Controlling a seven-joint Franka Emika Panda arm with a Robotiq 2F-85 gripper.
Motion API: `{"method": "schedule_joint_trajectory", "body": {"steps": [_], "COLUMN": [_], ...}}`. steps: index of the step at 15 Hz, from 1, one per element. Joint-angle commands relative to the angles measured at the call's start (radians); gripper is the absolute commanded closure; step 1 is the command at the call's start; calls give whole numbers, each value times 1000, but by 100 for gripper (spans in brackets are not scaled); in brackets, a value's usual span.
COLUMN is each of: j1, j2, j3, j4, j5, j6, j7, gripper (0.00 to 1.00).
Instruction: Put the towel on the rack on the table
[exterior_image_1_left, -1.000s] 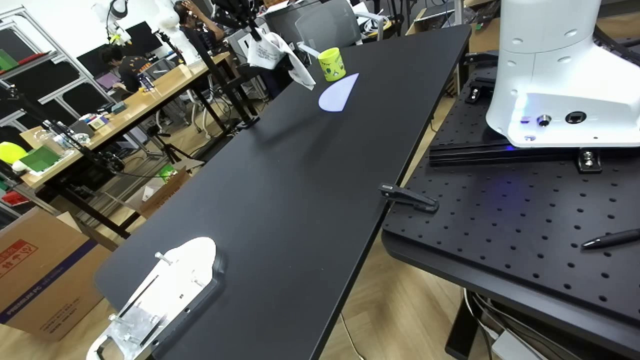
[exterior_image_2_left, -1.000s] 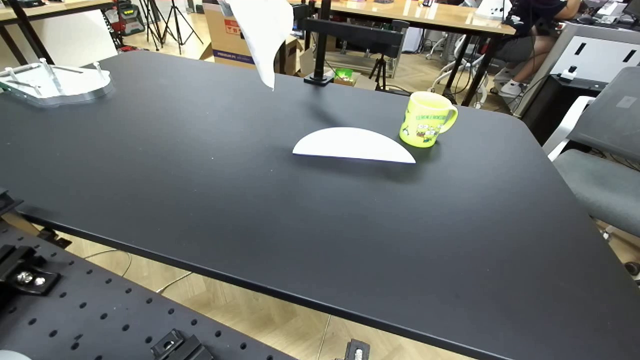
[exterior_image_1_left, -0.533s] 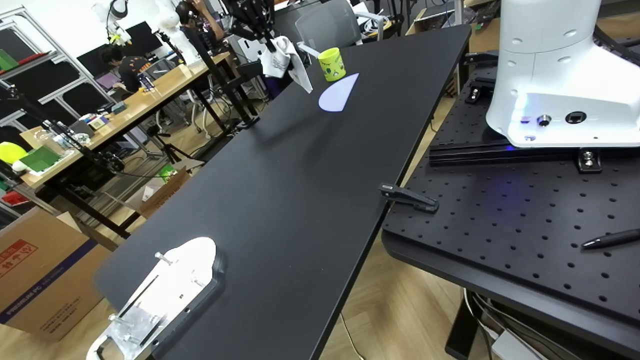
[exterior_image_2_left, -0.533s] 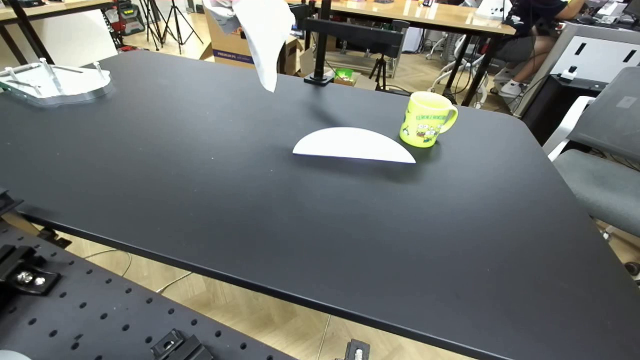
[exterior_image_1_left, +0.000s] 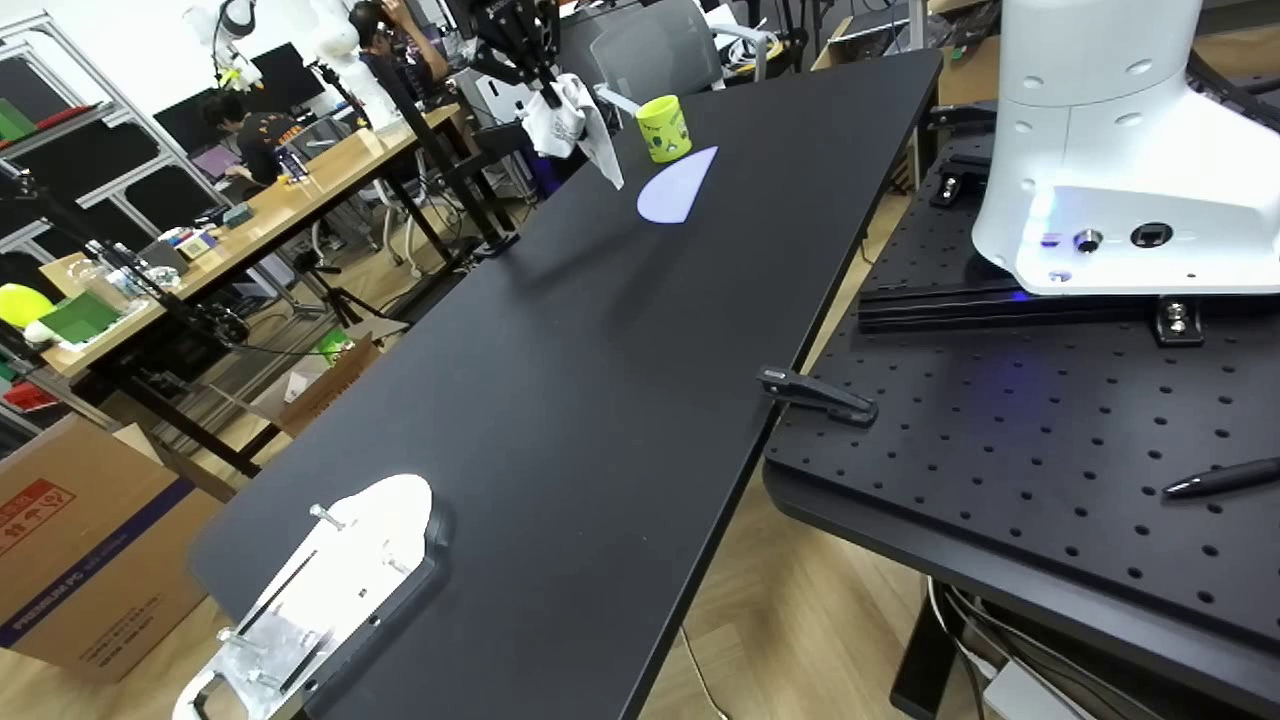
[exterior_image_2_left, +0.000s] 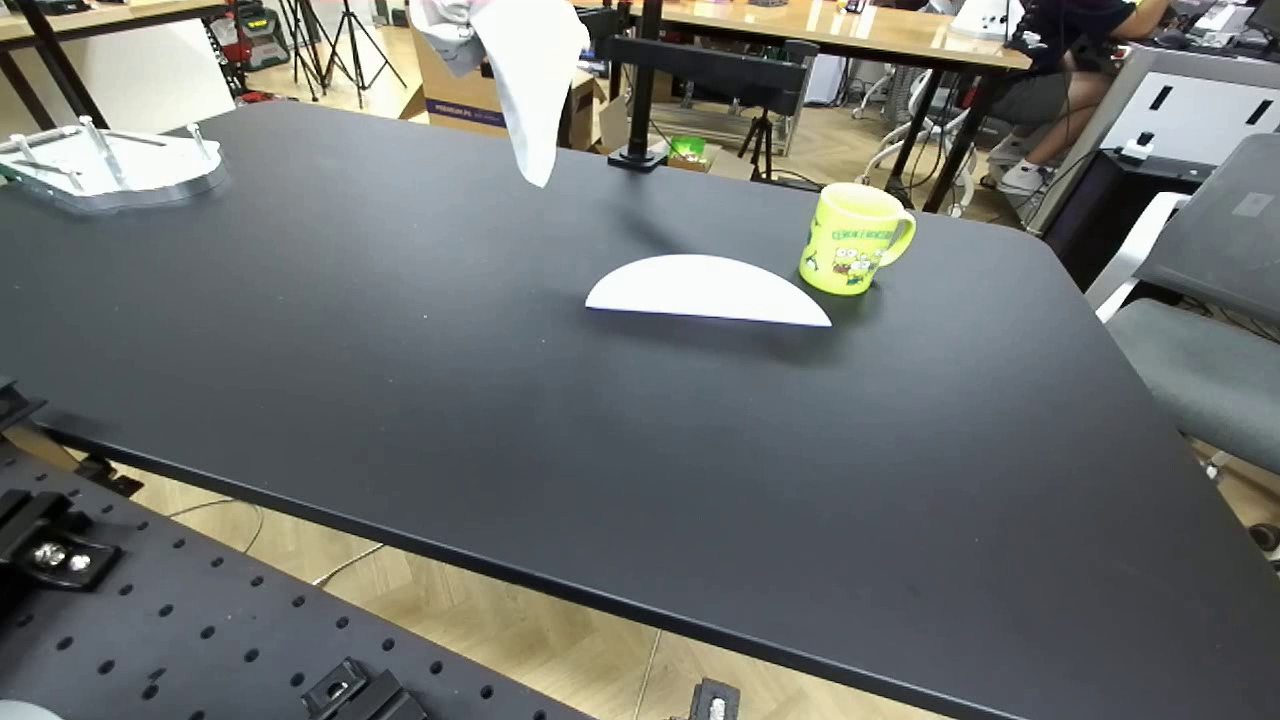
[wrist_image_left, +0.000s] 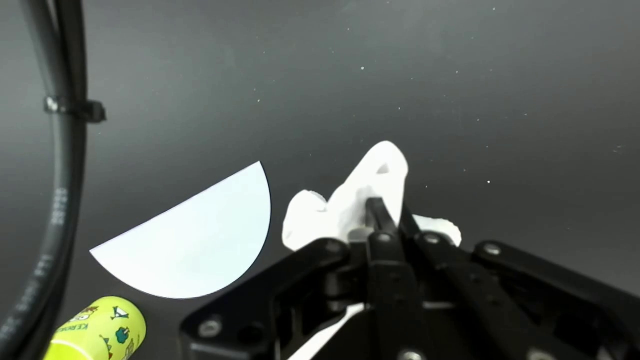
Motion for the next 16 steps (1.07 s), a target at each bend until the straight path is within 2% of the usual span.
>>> {"method": "schedule_joint_trajectory", "body": {"steps": [1, 10, 12, 16], "j1": [-2, 7, 9, 18], "j2": [-26, -98, -117, -142], "j3": [-4, 13, 20, 32], "j4": [-8, 20, 21, 10], "j5": [9, -42, -40, -9], "j6": [5, -10, -6, -20], "j7": [-11, 7, -1, -65], "gripper": [64, 4, 0, 0]}}
